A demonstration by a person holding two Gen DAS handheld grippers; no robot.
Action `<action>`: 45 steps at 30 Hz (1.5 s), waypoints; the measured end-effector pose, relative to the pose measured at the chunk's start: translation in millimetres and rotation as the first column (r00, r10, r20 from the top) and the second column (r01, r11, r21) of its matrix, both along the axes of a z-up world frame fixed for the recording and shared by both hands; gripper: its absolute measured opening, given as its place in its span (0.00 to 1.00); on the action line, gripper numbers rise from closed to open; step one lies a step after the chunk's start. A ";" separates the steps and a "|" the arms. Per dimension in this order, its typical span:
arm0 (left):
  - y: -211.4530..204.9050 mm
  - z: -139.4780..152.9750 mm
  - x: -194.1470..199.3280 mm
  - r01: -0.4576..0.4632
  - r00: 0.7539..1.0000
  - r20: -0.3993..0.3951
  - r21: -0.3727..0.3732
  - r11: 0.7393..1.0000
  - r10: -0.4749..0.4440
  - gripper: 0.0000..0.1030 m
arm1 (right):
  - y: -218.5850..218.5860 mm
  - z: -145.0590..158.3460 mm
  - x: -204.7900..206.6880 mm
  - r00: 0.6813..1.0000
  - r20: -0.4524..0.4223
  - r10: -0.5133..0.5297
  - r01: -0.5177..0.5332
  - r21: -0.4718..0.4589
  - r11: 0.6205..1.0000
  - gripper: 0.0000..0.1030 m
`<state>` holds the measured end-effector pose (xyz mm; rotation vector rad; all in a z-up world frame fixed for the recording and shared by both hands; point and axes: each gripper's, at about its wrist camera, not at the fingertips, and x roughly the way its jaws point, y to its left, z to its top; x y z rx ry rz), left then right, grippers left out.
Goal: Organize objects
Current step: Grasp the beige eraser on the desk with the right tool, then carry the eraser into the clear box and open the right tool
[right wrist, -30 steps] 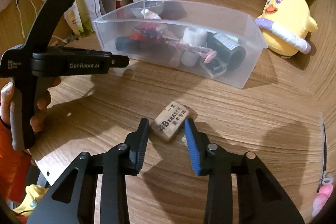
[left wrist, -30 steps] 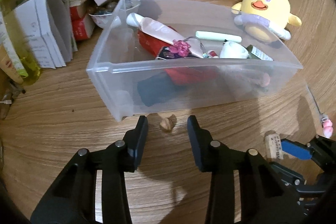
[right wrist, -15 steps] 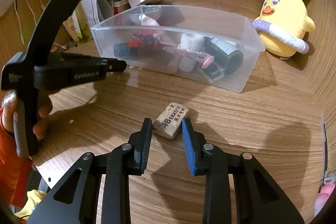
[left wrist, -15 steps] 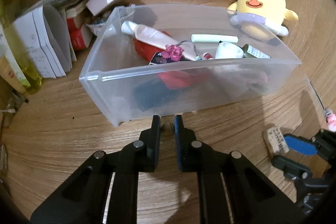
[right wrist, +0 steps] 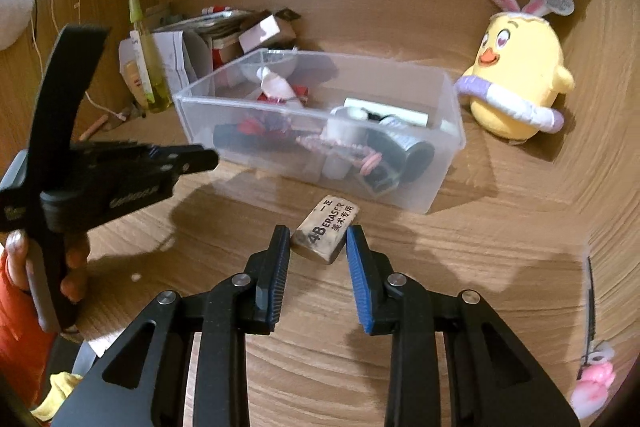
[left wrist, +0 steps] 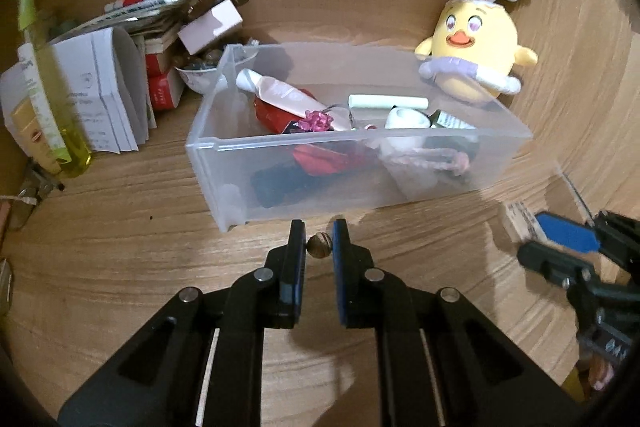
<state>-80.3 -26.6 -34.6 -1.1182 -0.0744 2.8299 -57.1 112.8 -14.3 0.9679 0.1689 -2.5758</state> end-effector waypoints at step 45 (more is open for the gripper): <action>-33.2 44.3 -55.9 -0.073 0.993 -0.081 0.088 0.993 0.081 0.12 | -48.7 29.0 -115.5 1.000 0.003 0.009 -0.009 -0.016 1.000 0.22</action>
